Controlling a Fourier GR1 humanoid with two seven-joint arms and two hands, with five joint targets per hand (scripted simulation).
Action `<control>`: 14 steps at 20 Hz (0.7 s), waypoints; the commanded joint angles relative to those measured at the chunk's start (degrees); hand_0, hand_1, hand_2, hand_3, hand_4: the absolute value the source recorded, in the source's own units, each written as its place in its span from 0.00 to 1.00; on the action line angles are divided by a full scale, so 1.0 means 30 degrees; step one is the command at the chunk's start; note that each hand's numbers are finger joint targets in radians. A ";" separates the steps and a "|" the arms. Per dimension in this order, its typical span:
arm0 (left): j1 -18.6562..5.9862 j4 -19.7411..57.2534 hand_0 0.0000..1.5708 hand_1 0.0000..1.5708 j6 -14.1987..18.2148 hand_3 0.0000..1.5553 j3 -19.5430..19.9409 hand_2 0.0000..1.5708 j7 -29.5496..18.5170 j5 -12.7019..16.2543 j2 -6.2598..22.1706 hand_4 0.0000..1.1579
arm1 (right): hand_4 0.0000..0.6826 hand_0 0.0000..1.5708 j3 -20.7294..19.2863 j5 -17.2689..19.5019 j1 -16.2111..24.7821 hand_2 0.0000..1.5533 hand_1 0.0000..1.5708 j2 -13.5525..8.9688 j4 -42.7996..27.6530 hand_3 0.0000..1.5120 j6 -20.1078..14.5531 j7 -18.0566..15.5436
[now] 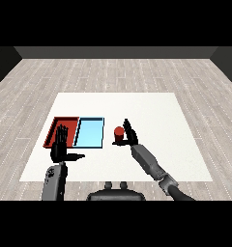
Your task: Pick the red can and put it in the red box
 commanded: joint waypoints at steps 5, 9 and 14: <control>0.1679 -0.1466 0.00 0.00 -0.0186 0.00 -0.0127 0.00 -0.0165 0.0057 -0.0132 0.00 | 0.00 0.00 0.1973 -0.2484 -0.1668 0.00 0.00 0.0026 0.1742 0.00 -0.0371 -0.0098; -0.0171 0.0092 0.00 0.00 0.0042 0.00 0.0346 0.00 0.0056 0.0144 0.0182 0.00 | 0.00 0.00 0.3825 -0.4480 -0.1766 0.00 0.00 0.0026 0.2574 0.00 -0.0687 -0.1665; 0.0081 -0.0711 0.00 0.00 -0.0102 0.00 0.0301 0.00 0.0551 0.0475 0.0204 0.00 | 0.00 0.00 0.4899 -0.6184 -0.3488 0.00 0.00 0.0026 0.3232 0.00 -0.0871 -0.0921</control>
